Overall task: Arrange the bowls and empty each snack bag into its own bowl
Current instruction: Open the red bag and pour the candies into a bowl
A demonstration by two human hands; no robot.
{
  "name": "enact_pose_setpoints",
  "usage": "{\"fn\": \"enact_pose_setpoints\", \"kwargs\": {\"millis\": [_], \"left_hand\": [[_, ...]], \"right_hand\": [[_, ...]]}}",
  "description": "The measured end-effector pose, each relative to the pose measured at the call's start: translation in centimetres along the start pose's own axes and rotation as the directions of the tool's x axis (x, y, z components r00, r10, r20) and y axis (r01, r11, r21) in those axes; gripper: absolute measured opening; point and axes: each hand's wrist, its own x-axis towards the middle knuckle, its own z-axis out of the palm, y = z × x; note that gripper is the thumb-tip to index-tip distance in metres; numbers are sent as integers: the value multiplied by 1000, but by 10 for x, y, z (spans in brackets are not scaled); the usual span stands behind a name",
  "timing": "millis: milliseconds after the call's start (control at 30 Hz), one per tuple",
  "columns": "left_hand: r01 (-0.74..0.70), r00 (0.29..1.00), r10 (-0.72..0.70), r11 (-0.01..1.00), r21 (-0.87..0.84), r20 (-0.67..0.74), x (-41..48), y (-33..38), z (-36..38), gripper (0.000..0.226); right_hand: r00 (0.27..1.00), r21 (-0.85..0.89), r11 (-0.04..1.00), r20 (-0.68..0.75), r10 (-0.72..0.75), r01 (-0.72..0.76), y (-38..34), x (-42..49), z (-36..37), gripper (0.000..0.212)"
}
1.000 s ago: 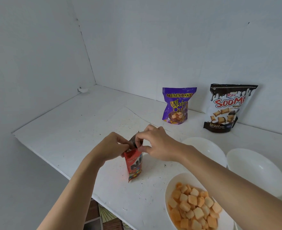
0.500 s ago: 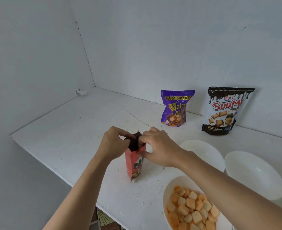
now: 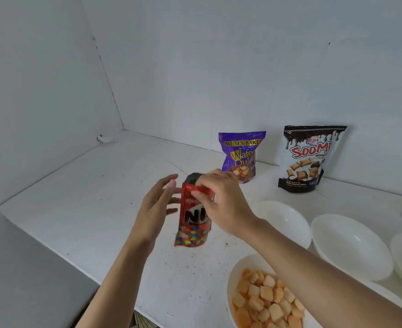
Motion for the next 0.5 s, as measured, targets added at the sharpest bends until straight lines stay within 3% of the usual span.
{"fn": "enact_pose_setpoints", "kwargs": {"millis": [100, 200, 367, 500], "left_hand": [[79, 988, -73, 996, -34, 139, -6, -12, 7, 46], [127, 986, -124, 992, -20, 112, -5, -18, 13, 42], [257, 962, -239, 957, -136, 132, 0, -20, 27, 65], [285, 950, -245, 934, -214, 196, 4, -20, 48, 54]], "right_hand": [[982, 152, 979, -109, 152, -135, -1, 6, -11, 15], [928, 294, 921, -189, 320, -258, 5, 9, -22, 14], [821, 483, 771, -167, 546, -415, 22, 7, -41, 17], [728, 578, 646, -125, 674, -499, 28, -4, -56, 22]]}}
